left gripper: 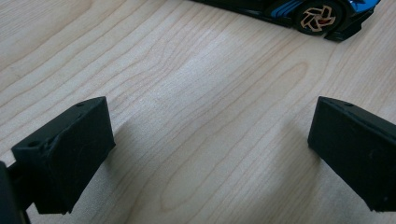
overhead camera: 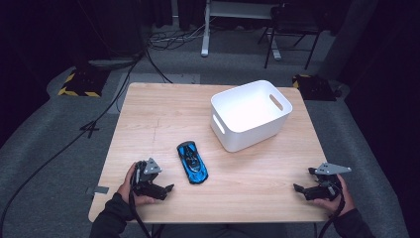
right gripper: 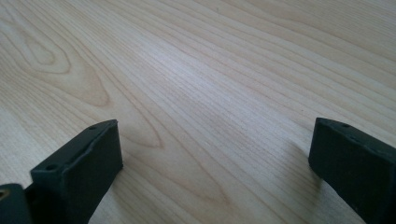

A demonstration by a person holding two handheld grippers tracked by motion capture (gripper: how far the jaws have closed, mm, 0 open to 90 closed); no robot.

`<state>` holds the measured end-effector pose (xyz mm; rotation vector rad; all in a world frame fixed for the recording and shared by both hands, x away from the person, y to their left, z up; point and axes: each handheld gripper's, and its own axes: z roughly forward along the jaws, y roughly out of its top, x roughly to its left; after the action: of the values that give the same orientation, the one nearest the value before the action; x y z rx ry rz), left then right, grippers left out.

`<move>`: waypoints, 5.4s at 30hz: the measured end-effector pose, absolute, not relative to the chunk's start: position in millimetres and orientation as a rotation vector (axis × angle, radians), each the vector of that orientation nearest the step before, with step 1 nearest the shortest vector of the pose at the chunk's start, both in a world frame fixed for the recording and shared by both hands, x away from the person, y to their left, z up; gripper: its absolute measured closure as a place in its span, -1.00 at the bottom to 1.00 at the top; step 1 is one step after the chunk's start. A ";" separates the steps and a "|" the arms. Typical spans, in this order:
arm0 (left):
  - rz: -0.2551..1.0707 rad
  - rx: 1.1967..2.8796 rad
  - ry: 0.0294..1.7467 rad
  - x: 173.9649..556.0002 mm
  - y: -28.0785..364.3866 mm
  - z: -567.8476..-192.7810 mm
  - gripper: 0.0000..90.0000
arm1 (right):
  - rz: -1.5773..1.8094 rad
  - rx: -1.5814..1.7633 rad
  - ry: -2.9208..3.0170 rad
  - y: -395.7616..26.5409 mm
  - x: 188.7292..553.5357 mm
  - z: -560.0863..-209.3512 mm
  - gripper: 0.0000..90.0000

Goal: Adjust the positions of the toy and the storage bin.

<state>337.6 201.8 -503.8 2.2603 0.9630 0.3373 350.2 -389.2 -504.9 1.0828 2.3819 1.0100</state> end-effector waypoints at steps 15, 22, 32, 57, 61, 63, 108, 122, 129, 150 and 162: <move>0.342 2.262 0.964 338.0 201.3 -503.5 -0.99 | 1.071 1.000 2.343 -386.7 357.1 -487.6 -0.62; 0.336 2.264 0.970 337.9 200.9 -503.3 -0.99 | 1.130 0.847 2.308 -367.5 381.2 -440.6 -0.62; 0.335 2.263 0.970 337.9 200.9 -503.3 -0.99 | 1.213 0.697 2.281 -329.1 417.5 -394.4 -0.60; 0.334 2.265 0.970 338.1 200.8 -503.3 -0.99 | 1.204 0.558 2.335 -266.7 453.2 -367.3 -0.55; 0.334 2.265 0.971 338.0 200.7 -503.3 -0.99 | 1.201 0.544 2.366 -259.4 460.5 -370.0 -0.55; 0.334 2.264 0.971 338.0 200.7 -503.3 -0.99 | 1.219 0.548 2.388 -256.6 464.3 -371.8 -0.55; 0.344 2.259 0.981 337.2 200.5 -503.2 -0.99 | 1.197 0.578 2.463 -189.3 481.0 -386.2 0.34; 0.348 2.256 0.977 338.1 199.8 -503.7 -0.99 | 1.316 0.588 2.319 -229.2 435.6 -363.2 -0.16; 0.347 2.260 0.976 338.1 199.9 -503.6 -0.99 | 1.354 0.557 2.277 -232.6 409.8 -365.9 -0.42; 0.353 2.255 0.993 336.7 199.6 -503.4 -0.99 | 1.262 0.553 2.448 -161.7 359.5 -463.0 -0.59; 0.344 2.251 0.998 336.2 199.6 -503.6 -0.99 | 1.217 0.507 2.520 -106.7 351.2 -492.9 -0.55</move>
<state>336.2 199.6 -503.6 2.2505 0.9976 0.3444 351.2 -106.7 -492.9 0.5075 2.5196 1.2170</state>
